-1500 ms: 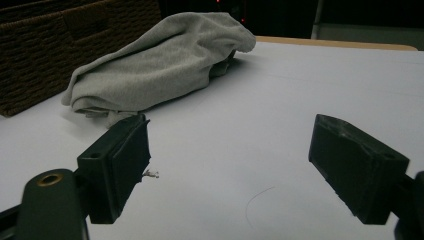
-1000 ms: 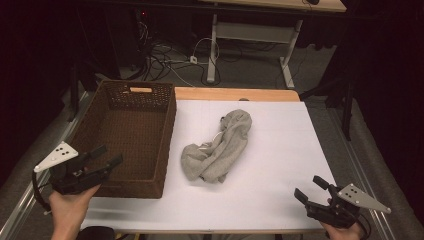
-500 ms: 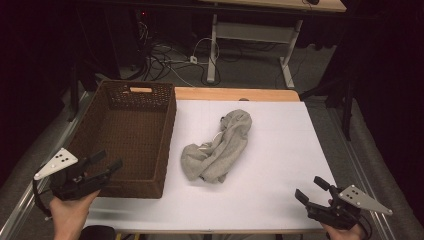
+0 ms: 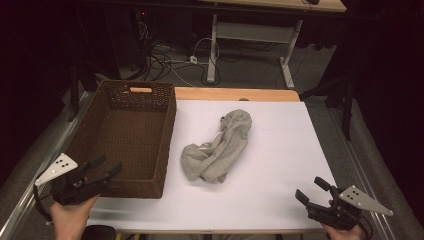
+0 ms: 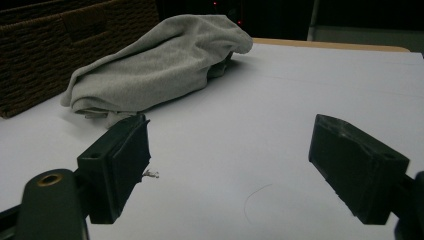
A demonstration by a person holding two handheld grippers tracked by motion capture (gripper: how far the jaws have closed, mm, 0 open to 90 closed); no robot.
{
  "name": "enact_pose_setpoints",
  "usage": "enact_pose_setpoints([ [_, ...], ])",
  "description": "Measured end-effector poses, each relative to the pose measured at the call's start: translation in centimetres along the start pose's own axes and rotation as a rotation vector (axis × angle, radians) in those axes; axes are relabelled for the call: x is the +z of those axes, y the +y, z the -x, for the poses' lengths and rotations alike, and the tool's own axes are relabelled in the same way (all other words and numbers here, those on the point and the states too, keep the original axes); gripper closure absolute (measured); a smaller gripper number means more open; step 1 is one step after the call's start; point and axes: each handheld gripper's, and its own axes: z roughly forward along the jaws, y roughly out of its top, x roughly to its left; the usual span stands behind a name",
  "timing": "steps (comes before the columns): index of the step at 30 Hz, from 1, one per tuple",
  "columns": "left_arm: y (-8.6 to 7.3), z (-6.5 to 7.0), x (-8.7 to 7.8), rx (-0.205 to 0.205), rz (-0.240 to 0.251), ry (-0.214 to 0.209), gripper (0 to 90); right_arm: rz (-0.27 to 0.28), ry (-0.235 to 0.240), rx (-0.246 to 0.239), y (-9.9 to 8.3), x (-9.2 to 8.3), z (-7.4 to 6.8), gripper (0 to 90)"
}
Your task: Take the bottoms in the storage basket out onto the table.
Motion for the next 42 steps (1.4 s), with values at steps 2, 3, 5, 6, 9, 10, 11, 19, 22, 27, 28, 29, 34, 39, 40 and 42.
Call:
enact_pose_setpoints([
  [2,-0.1,0.0,0.0,0.001,0.000,0.001,32.3,0.000,0.001,-0.001,0.0,0.0,0.0,17.3],
  [3,-0.2,-0.1,-0.1,0.001,0.001,0.002,32.3,0.001,0.001,-0.001,0.0,0.0,0.0,17.3],
  [5,-0.3,-0.1,-0.1,-0.001,0.001,0.003,32.3,0.001,0.000,-0.001,0.0,0.0,0.0,17.3],
  [6,-0.4,-0.1,-0.1,-0.001,0.002,0.004,32.3,0.000,0.000,-0.001,0.0,0.0,0.0,17.2],
  [9,-0.6,-0.1,-0.2,0.005,0.003,0.008,32.3,0.001,0.000,-0.001,0.0,0.0,0.0,17.2],
  [10,-0.7,-0.1,-0.1,0.006,0.002,0.009,32.3,0.000,0.000,-0.001,0.0,0.0,0.0,17.3],
  [11,-0.8,-0.1,-0.1,0.005,0.001,0.009,32.3,0.000,0.000,0.000,0.0,0.0,0.0,17.3],
  [19,-1.2,-0.1,-0.2,0.007,0.004,0.015,32.3,0.001,0.000,-0.002,0.0,0.0,0.0,17.3],
  [22,-1.4,-0.1,-0.2,0.004,0.008,0.016,32.3,0.001,0.000,-0.001,0.0,0.0,0.0,17.2],
  [27,-1.7,-0.1,-0.4,-0.004,0.019,0.016,32.2,0.002,-0.001,-0.001,0.0,-0.1,0.0,17.3],
  [28,-1.8,-0.1,-0.5,-0.002,0.021,0.017,32.3,0.002,-0.001,-0.001,0.0,-0.1,-0.1,17.3],
  [29,-1.8,-0.1,-0.5,0.000,0.024,0.020,32.2,0.002,-0.002,-0.001,0.0,-0.1,-0.1,17.3],
  [34,-2.3,-0.1,-0.5,-0.010,0.022,0.020,32.2,0.003,-0.003,-0.001,0.0,-0.1,0.0,17.2],
  [39,-2.5,0.2,-0.4,0.001,0.024,0.029,32.2,0.003,-0.003,0.001,0.0,-0.2,0.0,17.2],
  [40,-2.6,0.2,-0.4,0.004,0.025,0.031,32.2,0.004,-0.003,0.000,0.0,-0.2,0.0,17.3],
  [42,-2.7,0.3,-0.4,0.009,0.024,0.032,32.2,0.003,-0.002,0.000,0.0,-0.2,0.0,17.3],
])
